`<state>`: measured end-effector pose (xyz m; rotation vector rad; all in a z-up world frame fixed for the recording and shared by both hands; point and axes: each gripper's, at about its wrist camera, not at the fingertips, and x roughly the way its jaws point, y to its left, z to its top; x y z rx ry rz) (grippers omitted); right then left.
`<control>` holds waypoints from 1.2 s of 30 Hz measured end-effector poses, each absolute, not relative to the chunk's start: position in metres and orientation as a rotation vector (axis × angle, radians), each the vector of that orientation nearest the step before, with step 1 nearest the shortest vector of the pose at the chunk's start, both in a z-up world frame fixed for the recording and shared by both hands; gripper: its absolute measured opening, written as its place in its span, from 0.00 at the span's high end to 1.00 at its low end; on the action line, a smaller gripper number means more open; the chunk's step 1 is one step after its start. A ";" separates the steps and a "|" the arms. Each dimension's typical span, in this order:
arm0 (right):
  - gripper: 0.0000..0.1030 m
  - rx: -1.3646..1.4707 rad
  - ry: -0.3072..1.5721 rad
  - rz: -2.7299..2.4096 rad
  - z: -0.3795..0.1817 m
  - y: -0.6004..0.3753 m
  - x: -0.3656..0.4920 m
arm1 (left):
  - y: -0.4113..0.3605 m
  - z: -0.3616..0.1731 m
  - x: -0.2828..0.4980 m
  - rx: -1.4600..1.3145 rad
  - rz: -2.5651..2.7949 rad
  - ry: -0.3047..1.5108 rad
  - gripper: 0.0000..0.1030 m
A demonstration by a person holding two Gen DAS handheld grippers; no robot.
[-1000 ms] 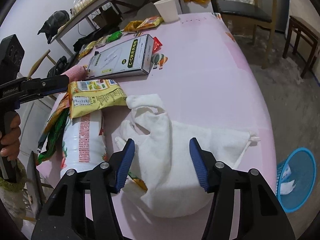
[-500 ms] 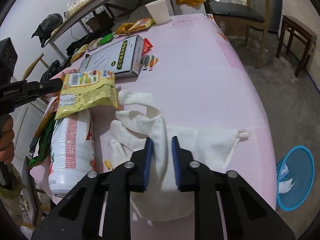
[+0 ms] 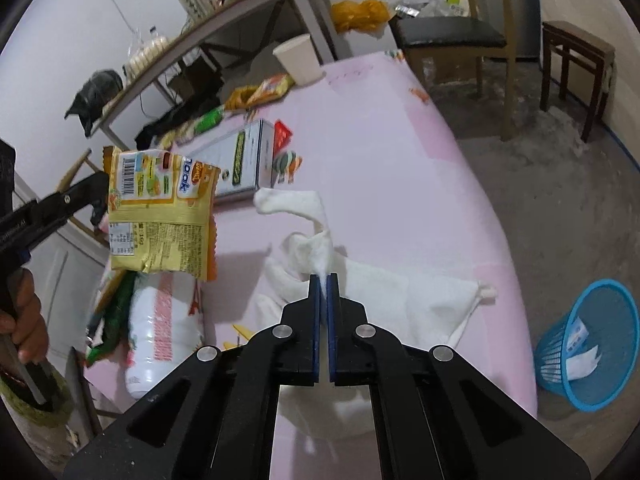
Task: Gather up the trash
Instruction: 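Carry the snack bag and cloth over the blue wastebasket and open both tools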
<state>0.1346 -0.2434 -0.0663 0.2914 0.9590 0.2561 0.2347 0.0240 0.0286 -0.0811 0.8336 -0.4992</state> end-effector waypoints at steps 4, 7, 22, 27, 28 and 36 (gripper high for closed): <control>0.98 0.330 0.926 0.255 -0.055 -0.254 0.130 | 0.023 0.040 0.229 -0.093 -0.510 0.784 1.00; 0.99 0.358 0.896 0.249 -0.046 -0.263 0.126 | 0.023 0.051 0.224 -0.108 -0.525 0.747 1.00; 0.99 0.517 0.714 0.150 -0.003 -0.349 0.077 | -0.049 0.093 0.181 -0.081 -0.655 0.637 1.00; 0.99 0.564 0.699 0.053 -0.010 -0.397 0.052 | -0.104 0.087 0.170 -0.060 -0.707 0.668 1.00; 0.99 0.571 0.698 0.037 -0.011 -0.404 0.048 | -0.116 0.085 0.167 -0.054 -0.718 0.672 1.00; 0.99 0.664 0.708 -0.148 -0.044 -0.487 0.005 | -0.226 0.056 0.146 0.018 -0.811 0.733 1.00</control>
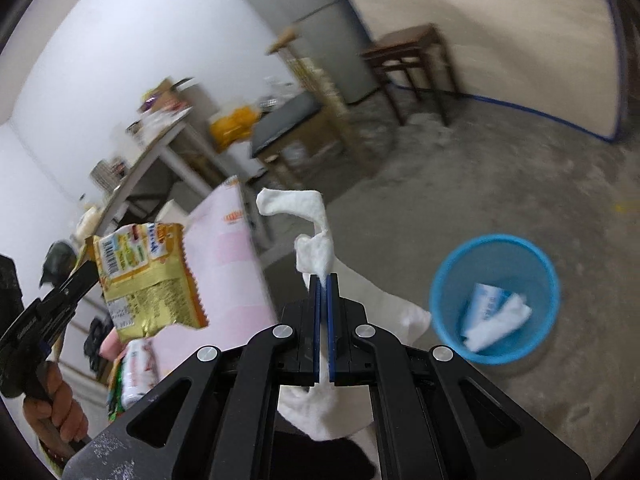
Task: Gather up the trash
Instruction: 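Carry the snack bag and cloth over the blue wastebasket and open both tools, then move both open tools back over the table toward the remaining trash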
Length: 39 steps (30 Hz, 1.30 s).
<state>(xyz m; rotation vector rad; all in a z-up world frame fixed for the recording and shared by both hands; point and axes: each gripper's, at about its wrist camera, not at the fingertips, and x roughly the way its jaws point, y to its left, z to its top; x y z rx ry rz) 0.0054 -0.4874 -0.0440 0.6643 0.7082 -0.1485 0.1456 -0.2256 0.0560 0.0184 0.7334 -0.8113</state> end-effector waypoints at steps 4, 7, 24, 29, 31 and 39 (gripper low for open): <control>0.99 0.739 0.737 -0.226 -0.072 -0.522 -0.008 | -0.287 0.027 0.139 0.064 -0.850 0.793 1.00; 0.99 0.805 0.781 -0.291 -0.106 -0.551 -0.012 | -0.327 0.002 0.140 0.104 -0.869 0.842 1.00; 0.53 1.085 0.911 -0.489 -0.266 -0.643 0.022 | -0.476 -0.179 0.187 0.171 -0.838 1.160 0.58; 0.53 1.125 0.909 -0.507 -0.282 -0.636 0.000 | -0.453 -0.183 0.186 0.146 -0.813 1.175 0.51; 0.53 1.118 0.895 -0.506 -0.276 -0.629 -0.014 | -0.438 -0.173 0.187 0.116 -0.781 1.152 0.49; 0.47 1.070 0.810 -0.459 -0.228 -0.616 -0.046 | -0.380 -0.103 0.174 0.039 -0.793 1.055 0.44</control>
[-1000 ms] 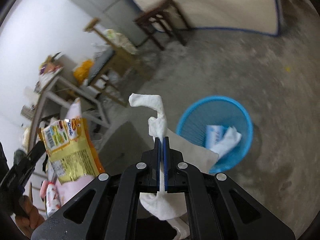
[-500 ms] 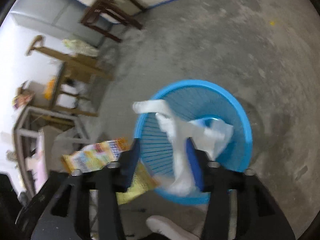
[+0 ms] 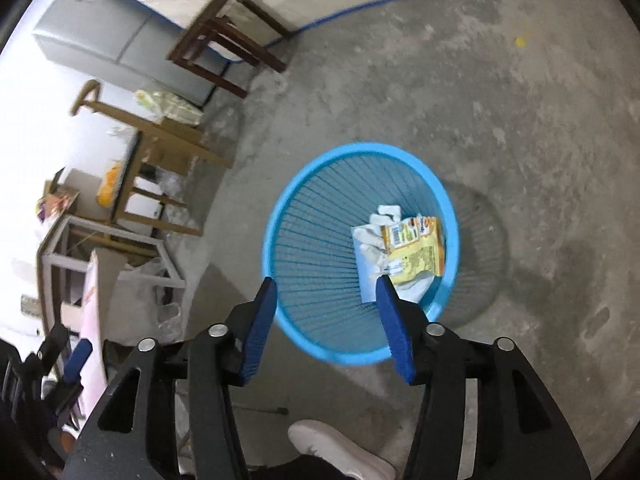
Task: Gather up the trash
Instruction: 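Move both open tools back over the table toward the remaining trash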
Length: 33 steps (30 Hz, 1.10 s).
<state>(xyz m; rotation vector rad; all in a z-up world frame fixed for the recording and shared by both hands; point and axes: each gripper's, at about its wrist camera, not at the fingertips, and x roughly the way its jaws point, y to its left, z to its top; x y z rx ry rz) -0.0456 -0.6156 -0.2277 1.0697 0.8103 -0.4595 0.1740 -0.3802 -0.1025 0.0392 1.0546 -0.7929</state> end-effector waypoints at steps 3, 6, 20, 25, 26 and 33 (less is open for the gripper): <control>0.39 1.021 0.769 -0.414 -0.193 -0.600 -0.058 | -0.359 -0.074 0.163 0.034 -0.820 1.022 0.39; 0.36 1.004 0.755 -0.361 -0.170 -0.583 -0.062 | -0.327 -0.036 0.147 0.056 -0.852 0.945 0.32; 0.27 0.743 0.845 0.082 -0.059 -0.425 0.017 | -0.077 0.037 0.099 -0.043 -0.658 0.739 0.17; 0.26 0.658 0.873 0.258 -0.031 -0.355 0.049 | 0.022 0.035 0.089 -0.103 -0.494 0.676 0.17; 0.26 0.636 0.881 0.296 -0.027 -0.338 0.056 | 0.044 0.033 0.088 -0.120 -0.455 0.667 0.17; 0.26 0.575 0.943 0.535 -0.003 -0.234 0.107 | 0.154 0.026 0.092 -0.242 -0.257 0.619 0.17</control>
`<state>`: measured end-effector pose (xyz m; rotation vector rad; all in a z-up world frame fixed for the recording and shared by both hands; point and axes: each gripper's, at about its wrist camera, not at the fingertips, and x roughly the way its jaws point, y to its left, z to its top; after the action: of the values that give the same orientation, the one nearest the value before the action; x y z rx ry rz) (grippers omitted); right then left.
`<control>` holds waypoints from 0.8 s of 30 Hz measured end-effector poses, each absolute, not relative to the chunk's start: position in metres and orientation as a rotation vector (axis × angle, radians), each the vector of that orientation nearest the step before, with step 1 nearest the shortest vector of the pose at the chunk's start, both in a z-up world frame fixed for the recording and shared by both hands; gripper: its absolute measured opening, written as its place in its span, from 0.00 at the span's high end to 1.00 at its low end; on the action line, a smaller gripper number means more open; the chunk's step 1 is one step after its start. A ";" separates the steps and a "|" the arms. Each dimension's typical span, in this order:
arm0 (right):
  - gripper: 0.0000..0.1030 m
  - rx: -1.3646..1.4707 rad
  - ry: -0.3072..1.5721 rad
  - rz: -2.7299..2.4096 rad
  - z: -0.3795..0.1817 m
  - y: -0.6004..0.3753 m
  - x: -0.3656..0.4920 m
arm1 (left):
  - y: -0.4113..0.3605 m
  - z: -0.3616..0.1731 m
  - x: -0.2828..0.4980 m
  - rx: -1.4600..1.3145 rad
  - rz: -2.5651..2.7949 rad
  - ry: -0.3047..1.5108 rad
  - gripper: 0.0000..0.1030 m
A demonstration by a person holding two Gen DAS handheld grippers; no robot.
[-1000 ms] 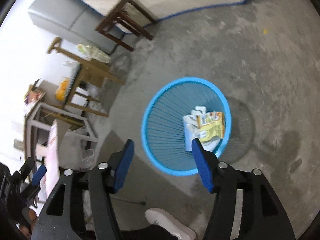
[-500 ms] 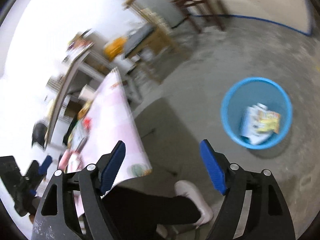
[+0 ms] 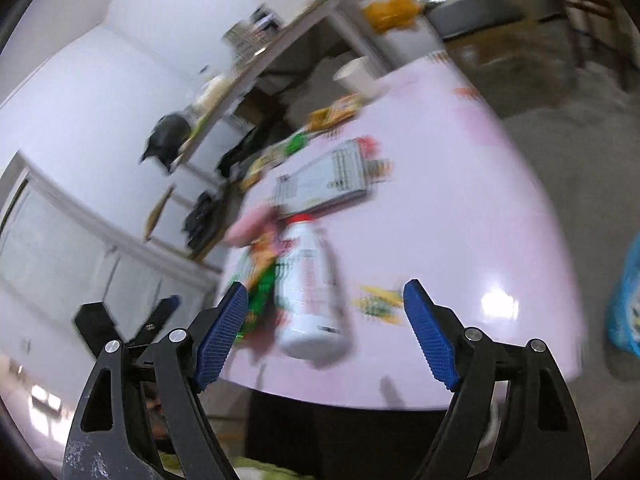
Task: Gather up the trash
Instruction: 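Move both open tools back over the table toward the remaining trash, then grasp the red wrapper with the right tool while the left tool grasps the pink sponge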
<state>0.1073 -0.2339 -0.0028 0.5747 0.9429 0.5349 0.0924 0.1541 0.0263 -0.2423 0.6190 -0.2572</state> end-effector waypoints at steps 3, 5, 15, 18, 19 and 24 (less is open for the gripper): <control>0.26 0.543 0.974 0.584 0.005 -0.200 0.126 | 0.180 0.019 0.094 -0.298 -0.248 0.622 0.17; 0.26 0.523 0.991 0.615 0.009 -0.174 0.137 | 0.187 0.012 0.096 -0.299 -0.266 0.627 0.17; 0.26 0.413 1.093 0.583 -0.007 -0.123 0.176 | 0.189 -0.006 0.110 -0.243 -0.313 0.650 0.17; 0.26 0.413 1.105 0.570 -0.010 -0.120 0.182 | 0.188 0.006 0.121 -0.158 -0.303 0.625 0.17; 0.26 0.413 1.109 0.567 -0.011 -0.120 0.184 | 0.185 0.010 0.128 -0.103 -0.299 0.619 0.17; 0.26 0.472 1.130 0.537 -0.017 -0.129 0.193 | 0.153 0.010 0.163 0.234 -0.237 0.616 0.17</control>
<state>0.1931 -0.1292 -0.0171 0.4723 1.1300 0.5374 0.1627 0.1531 0.0099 0.2340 0.6158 -0.2369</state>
